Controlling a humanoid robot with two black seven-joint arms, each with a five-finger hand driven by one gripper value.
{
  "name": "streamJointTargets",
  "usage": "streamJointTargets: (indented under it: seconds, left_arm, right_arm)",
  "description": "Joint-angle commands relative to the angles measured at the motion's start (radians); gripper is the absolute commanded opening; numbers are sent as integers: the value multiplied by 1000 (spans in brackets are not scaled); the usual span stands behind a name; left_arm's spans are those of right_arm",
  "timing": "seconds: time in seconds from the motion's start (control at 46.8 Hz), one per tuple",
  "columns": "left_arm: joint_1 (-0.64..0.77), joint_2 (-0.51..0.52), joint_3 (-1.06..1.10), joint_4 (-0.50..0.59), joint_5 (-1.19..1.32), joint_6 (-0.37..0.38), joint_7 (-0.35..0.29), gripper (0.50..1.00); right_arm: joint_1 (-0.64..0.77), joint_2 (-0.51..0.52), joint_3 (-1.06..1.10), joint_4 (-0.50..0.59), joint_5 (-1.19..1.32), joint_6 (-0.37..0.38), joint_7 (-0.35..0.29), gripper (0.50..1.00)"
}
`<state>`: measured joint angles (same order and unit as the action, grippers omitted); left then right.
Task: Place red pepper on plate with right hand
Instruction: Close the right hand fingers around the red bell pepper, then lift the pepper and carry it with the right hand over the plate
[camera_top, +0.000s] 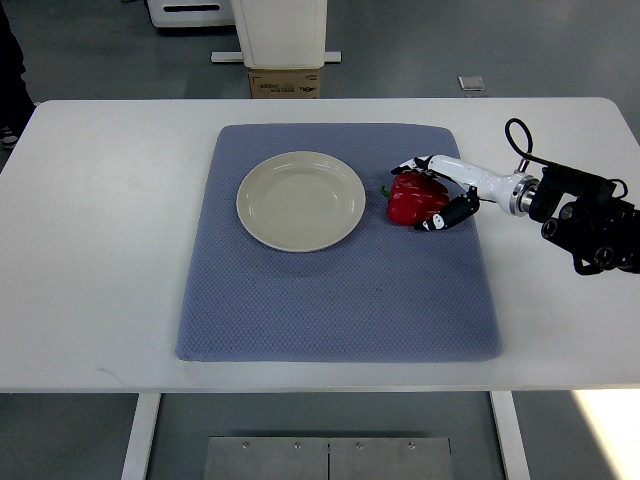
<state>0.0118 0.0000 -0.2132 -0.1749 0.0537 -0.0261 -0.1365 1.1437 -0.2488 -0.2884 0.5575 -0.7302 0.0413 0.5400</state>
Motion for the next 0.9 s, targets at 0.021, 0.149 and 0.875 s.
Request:
streamJointTargets:
  seconds: [0.021,0.149,0.875]
  left_arm:
    - [0,0,0,0,0,0,0,1000]
    - [0,0,0,0,0,0,0,1000]
    - [0,0,0,0,0,0,0,1000]
  right_arm:
    - [1,2,2,-2,0,0,0,744]
    - [1,3,0,-7,0,0,0,688]
    - [97,40,107,-4,22,3,-61,500]
